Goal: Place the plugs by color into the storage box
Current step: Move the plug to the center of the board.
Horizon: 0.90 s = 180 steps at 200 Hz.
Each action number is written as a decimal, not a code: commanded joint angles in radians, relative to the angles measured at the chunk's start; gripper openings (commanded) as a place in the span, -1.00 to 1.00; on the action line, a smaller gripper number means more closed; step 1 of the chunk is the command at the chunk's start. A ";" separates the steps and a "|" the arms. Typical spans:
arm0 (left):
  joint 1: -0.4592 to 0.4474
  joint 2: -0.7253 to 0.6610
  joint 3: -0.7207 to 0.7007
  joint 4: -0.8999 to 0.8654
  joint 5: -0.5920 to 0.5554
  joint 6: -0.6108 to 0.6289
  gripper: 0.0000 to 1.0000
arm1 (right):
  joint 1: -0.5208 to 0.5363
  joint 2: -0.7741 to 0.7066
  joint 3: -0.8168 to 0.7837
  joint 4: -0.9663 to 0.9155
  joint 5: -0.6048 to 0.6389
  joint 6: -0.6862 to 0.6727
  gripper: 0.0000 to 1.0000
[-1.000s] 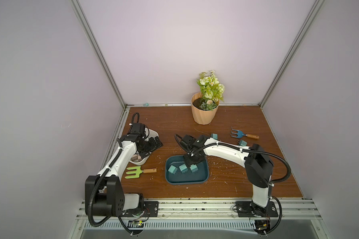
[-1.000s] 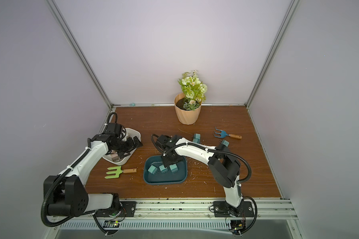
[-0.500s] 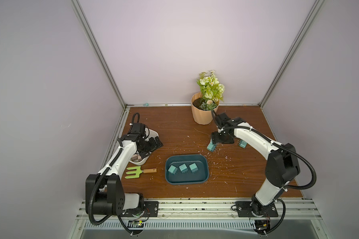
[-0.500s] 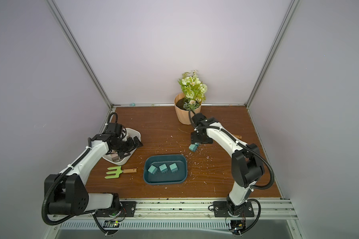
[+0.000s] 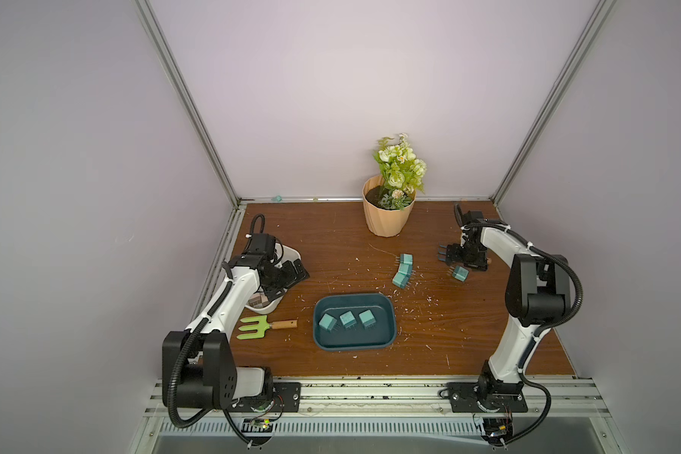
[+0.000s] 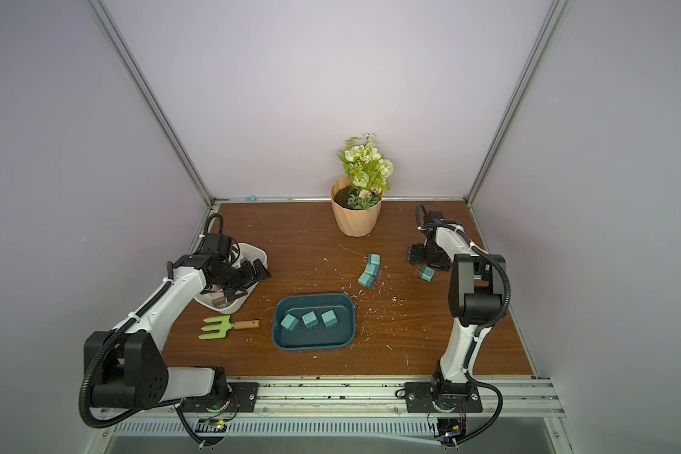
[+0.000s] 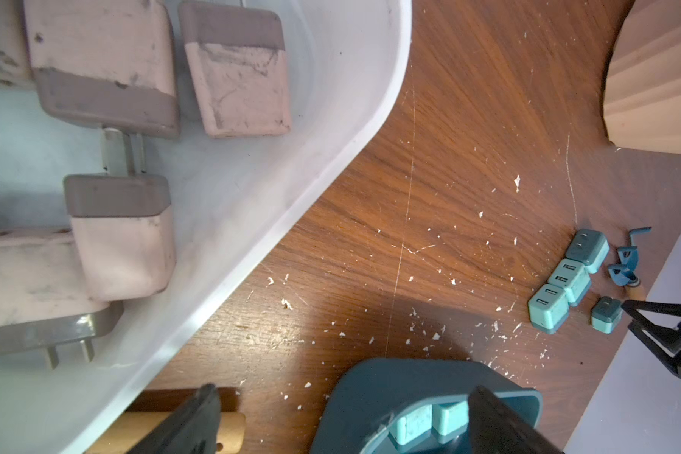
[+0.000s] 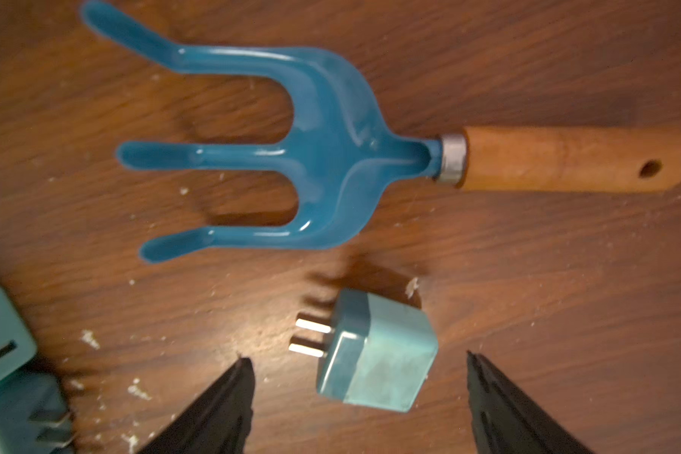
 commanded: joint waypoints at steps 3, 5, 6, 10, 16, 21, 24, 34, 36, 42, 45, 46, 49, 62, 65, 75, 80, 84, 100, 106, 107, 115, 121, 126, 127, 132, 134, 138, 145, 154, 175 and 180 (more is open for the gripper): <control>0.009 0.013 0.045 -0.020 -0.002 -0.011 0.98 | 0.004 0.023 0.079 0.028 -0.063 -0.028 0.74; 0.009 0.014 0.047 -0.020 -0.002 -0.011 0.98 | 0.005 0.028 0.081 0.030 -0.067 -0.028 0.74; 0.010 0.015 0.047 -0.021 -0.002 -0.011 0.98 | 0.005 0.031 0.082 0.031 -0.069 -0.027 0.74; 0.009 0.017 0.053 -0.021 -0.003 -0.011 0.98 | 0.004 0.037 0.085 0.033 -0.078 -0.025 0.75; 0.010 0.020 0.057 -0.022 -0.003 -0.011 0.98 | 0.004 0.045 0.086 0.037 -0.091 -0.022 0.75; 0.010 0.024 0.061 -0.022 -0.003 -0.012 0.98 | 0.004 0.051 0.085 0.041 -0.099 -0.019 0.75; 0.010 0.026 0.064 -0.022 -0.003 -0.011 0.98 | 0.003 0.055 0.084 0.043 -0.104 -0.017 0.75; 0.009 0.030 0.070 -0.022 -0.004 -0.011 0.98 | 0.006 0.060 0.074 0.053 -0.121 -0.012 0.74; 0.009 0.031 0.071 -0.022 -0.005 -0.011 0.98 | 0.005 0.061 0.070 0.055 -0.125 -0.011 0.74; 0.009 0.034 0.073 -0.022 -0.005 -0.013 0.98 | 0.007 0.060 0.057 0.062 -0.142 -0.008 0.74; 0.008 0.035 0.074 -0.022 -0.006 -0.013 0.98 | 0.007 0.059 0.051 0.066 -0.152 -0.007 0.74; 0.009 0.035 0.073 -0.022 -0.007 -0.013 0.98 | 0.007 0.058 0.048 0.068 -0.155 -0.007 0.74; 0.010 0.037 0.075 -0.022 -0.008 -0.013 0.98 | 0.010 0.056 0.041 0.071 -0.163 -0.006 0.73; 0.010 0.040 0.076 -0.022 -0.010 -0.014 0.98 | 0.019 0.043 0.006 0.084 -0.181 -0.005 0.73; 0.009 0.041 0.074 -0.022 -0.010 -0.015 0.98 | 0.024 0.041 -0.001 0.087 -0.181 -0.006 0.73; 0.010 0.043 0.074 -0.020 -0.012 -0.017 0.98 | 0.035 0.031 -0.024 0.091 -0.189 -0.010 0.73; 0.009 0.043 0.075 -0.020 -0.012 -0.019 0.98 | 0.041 0.024 -0.036 0.095 -0.194 -0.012 0.73; 0.010 0.043 0.076 -0.020 -0.014 -0.019 0.98 | 0.047 0.018 -0.047 0.097 -0.199 -0.012 0.73; 0.010 0.046 0.076 -0.019 -0.015 -0.019 0.98 | 0.079 -0.012 -0.099 0.109 -0.219 -0.004 0.72; 0.010 0.046 0.076 -0.019 -0.017 -0.017 0.98 | 0.097 -0.026 -0.120 0.112 -0.222 -0.001 0.72; 0.010 0.047 0.076 -0.019 -0.017 -0.017 0.98 | 0.100 -0.029 -0.124 0.113 -0.223 0.000 0.72; 0.010 0.048 0.075 -0.019 -0.018 -0.017 0.98 | 0.128 -0.052 -0.155 0.115 -0.223 0.002 0.72; 0.010 0.049 0.075 -0.019 -0.019 -0.016 0.98 | 0.151 -0.072 -0.179 0.117 -0.219 0.007 0.72; 0.010 0.048 0.074 -0.018 -0.020 -0.016 0.98 | 0.170 -0.091 -0.199 0.119 -0.217 0.011 0.72; 0.010 0.048 0.073 -0.018 -0.020 -0.017 0.98 | 0.174 -0.094 -0.205 0.119 -0.216 0.011 0.72; 0.009 0.048 0.073 -0.019 -0.023 -0.017 0.98 | 0.193 -0.116 -0.226 0.121 -0.214 0.015 0.72; 0.009 0.047 0.072 -0.019 -0.023 -0.017 0.98 | 0.201 -0.124 -0.235 0.123 -0.214 0.017 0.72; 0.009 0.046 0.070 -0.019 -0.024 -0.017 0.98 | 0.217 -0.142 -0.251 0.124 -0.214 0.020 0.72; 0.010 0.045 0.067 -0.016 -0.024 -0.019 0.98 | 0.242 -0.175 -0.278 0.126 -0.216 0.028 0.73; 0.010 0.044 0.063 -0.013 -0.026 -0.020 0.98 | 0.273 -0.216 -0.310 0.122 -0.216 0.037 0.72; 0.009 0.045 0.049 -0.006 -0.022 -0.020 0.98 | 0.318 -0.311 -0.365 0.096 -0.201 0.064 0.73; 0.009 0.045 0.048 -0.004 -0.022 -0.021 0.98 | 0.319 -0.336 -0.375 0.090 -0.194 0.071 0.73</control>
